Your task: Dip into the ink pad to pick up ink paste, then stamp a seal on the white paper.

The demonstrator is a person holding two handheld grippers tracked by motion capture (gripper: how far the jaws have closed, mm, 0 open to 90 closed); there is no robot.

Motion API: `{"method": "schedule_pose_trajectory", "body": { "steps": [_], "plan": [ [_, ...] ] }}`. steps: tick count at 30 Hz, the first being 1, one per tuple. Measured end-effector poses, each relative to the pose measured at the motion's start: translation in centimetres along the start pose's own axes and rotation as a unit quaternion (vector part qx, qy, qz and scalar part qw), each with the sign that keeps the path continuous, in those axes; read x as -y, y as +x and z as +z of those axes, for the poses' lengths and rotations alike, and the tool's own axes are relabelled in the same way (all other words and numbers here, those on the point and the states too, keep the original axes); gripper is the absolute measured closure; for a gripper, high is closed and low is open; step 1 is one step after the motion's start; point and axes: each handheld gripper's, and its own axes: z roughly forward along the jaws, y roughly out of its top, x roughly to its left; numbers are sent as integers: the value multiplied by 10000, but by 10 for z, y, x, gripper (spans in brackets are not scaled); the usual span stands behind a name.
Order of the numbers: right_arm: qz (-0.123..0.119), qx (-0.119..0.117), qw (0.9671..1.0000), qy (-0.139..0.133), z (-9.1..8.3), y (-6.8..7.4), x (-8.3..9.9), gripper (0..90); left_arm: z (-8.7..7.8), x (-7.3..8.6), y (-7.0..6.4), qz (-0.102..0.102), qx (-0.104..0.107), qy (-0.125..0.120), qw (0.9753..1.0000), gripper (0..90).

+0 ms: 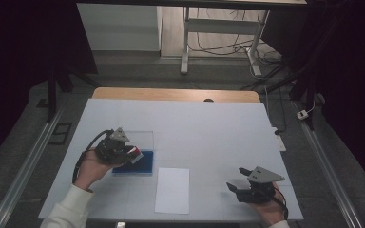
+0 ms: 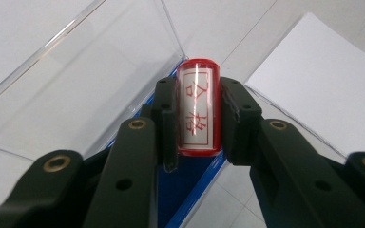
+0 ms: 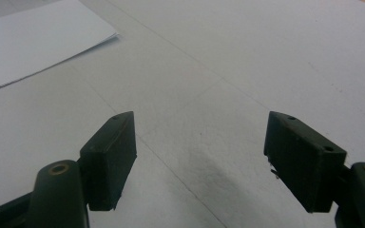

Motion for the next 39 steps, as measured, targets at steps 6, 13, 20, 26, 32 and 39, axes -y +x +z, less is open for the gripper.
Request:
{"method": "schedule_pose_trajectory", "body": {
  "steps": [6,13,20,26,32,39],
  "plan": [
    [-9,19,10000,-1,0,-1,0,258,-3,2,3,-59,26,-56,10000,703],
    [7,50,10000,13,0,0,1,259,-7,2,3,-69,104,-174,9998,703],
    [25,18,10000,-12,0,-1,1,259,-10,-1,-1,-18,107,-233,9997,703],
    [25,9,10000,-38,0,0,1,259,-11,-5,-8,101,119,-274,9995,704],
    [23,43,10000,10,0,0,1,260,-11,-8,-14,167,257,-348,9989,703],
    [27,41,10000,15,0,0,1,260,-7,-12,-23,300,398,-361,9981,704]
  ]
}}
